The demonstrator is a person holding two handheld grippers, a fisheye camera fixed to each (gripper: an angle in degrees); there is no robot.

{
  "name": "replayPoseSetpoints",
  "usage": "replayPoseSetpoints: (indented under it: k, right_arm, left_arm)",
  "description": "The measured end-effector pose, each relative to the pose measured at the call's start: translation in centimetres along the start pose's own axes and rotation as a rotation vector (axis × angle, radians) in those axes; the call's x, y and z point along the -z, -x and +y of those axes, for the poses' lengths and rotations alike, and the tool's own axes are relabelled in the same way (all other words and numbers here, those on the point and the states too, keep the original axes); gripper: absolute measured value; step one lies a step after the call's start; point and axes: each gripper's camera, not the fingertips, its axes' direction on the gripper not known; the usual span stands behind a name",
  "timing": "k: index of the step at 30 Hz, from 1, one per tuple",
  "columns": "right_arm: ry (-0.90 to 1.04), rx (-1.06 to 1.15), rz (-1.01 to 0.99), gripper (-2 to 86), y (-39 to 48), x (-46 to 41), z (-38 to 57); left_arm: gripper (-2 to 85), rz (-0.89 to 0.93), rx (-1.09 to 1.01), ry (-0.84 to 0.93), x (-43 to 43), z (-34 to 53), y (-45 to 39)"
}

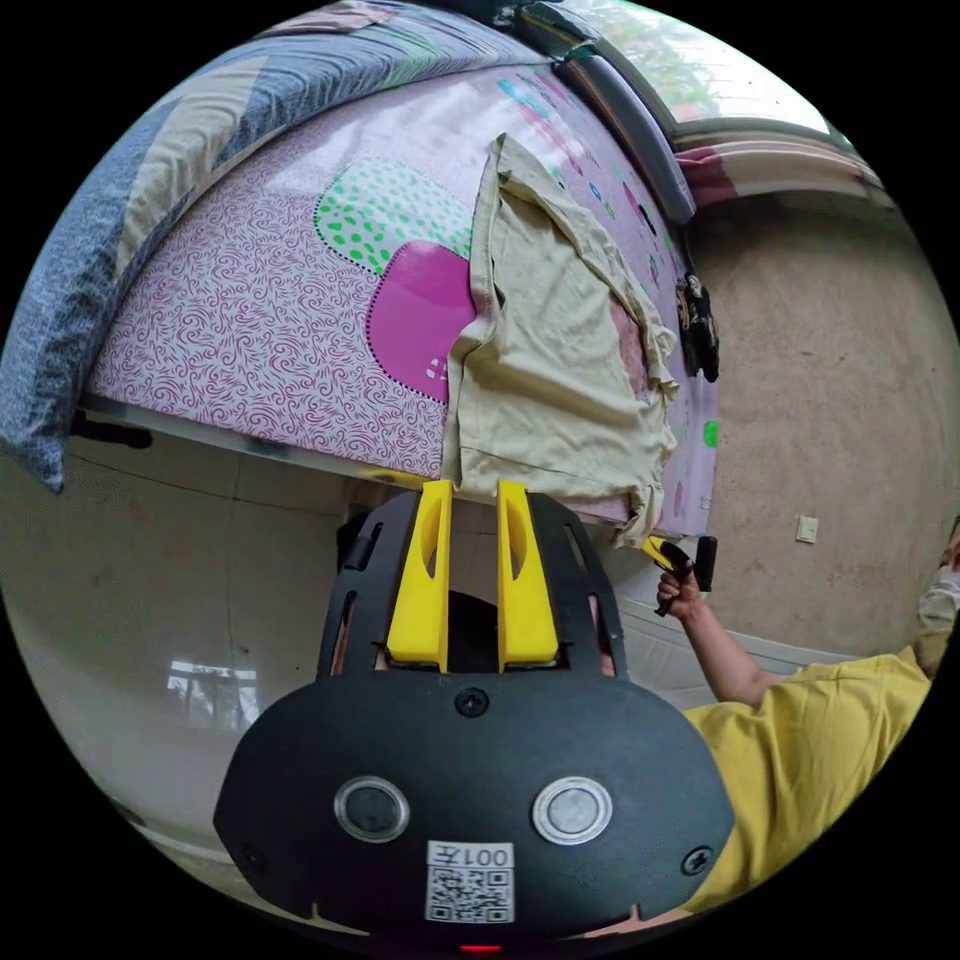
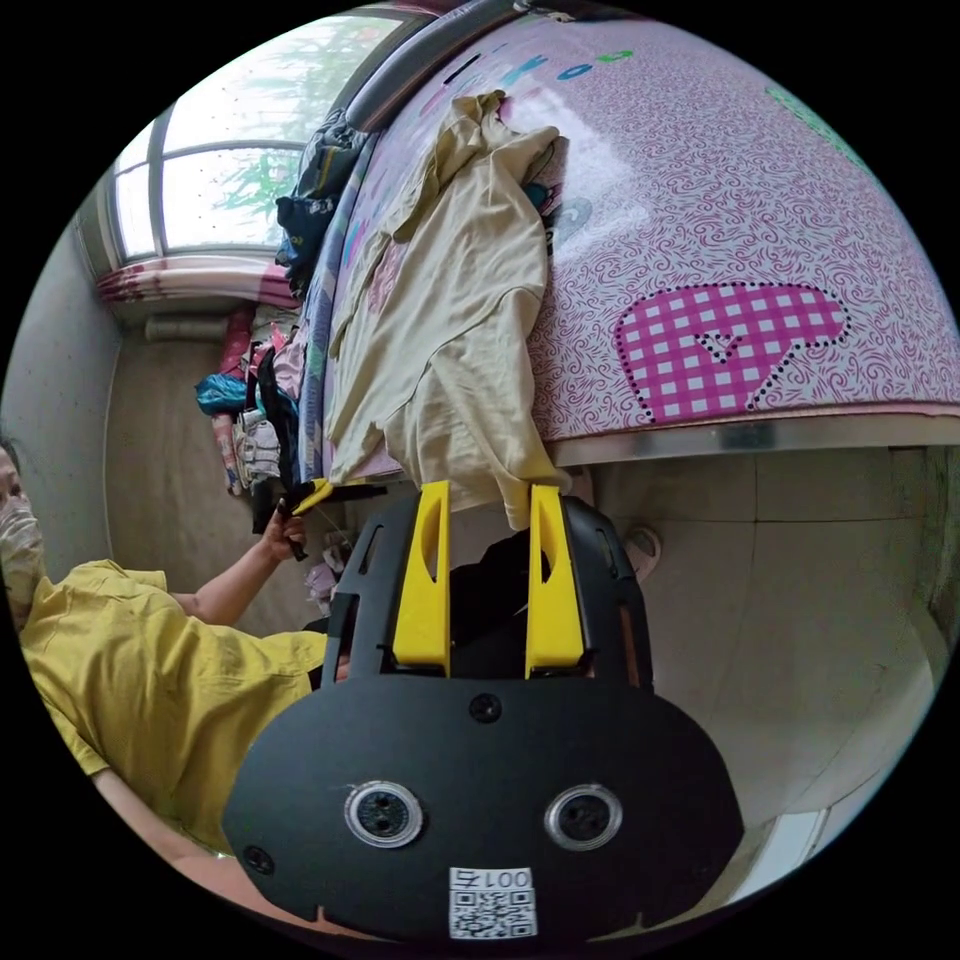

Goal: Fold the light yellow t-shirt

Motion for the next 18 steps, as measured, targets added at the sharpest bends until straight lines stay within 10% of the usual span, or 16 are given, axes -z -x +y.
replayPoseSetpoints:
  k: [18]
  right_arm:
    - [0.003,-0.054,0.035,11.4,-3.3,1.5,-0.4]
  left_arm:
    - [-1.1,0.013,0.051,0.021,-3.1,-0.1,3.6]
